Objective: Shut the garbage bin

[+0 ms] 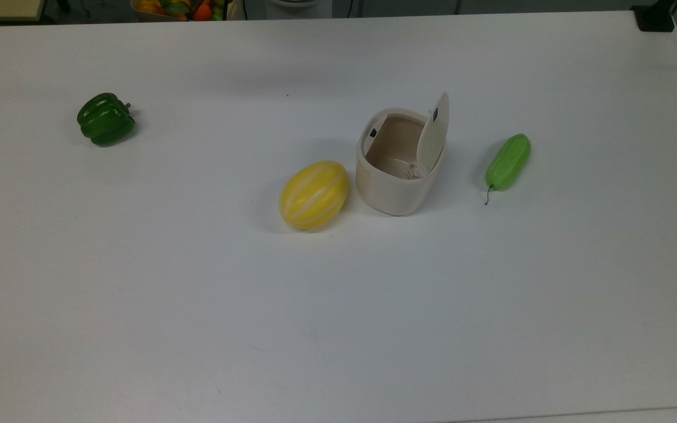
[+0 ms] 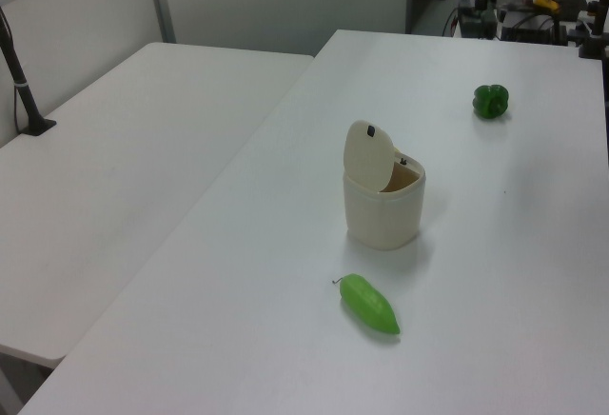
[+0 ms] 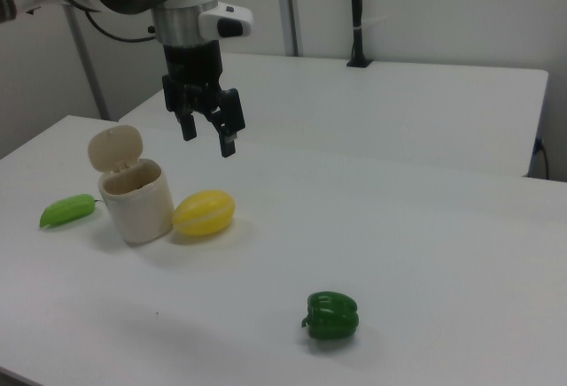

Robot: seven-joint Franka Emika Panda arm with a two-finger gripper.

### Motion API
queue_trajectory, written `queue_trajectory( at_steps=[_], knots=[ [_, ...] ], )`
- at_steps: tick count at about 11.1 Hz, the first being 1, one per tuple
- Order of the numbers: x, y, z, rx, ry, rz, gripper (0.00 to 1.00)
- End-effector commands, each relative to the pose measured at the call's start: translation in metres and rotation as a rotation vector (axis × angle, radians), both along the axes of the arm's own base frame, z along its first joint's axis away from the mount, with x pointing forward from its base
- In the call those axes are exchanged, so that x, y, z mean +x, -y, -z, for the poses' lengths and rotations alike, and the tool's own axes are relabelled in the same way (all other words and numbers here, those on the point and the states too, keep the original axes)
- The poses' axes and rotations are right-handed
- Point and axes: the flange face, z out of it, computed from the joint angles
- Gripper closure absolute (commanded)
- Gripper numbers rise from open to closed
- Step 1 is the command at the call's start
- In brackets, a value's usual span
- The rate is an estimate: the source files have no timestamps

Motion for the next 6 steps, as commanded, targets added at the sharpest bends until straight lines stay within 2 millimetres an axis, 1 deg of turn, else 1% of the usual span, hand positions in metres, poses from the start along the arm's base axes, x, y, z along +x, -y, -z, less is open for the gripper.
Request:
queue_trajectory(
  at_steps=[1, 6],
  knots=[
    [-0.0101, 0.0006, -0.0078, -0.011, -0.016, 0.014, 0.00],
    [-0.0135, 0.0028, -0.0092, -0.006, -0.025, 0.006, 0.00]
  ],
)
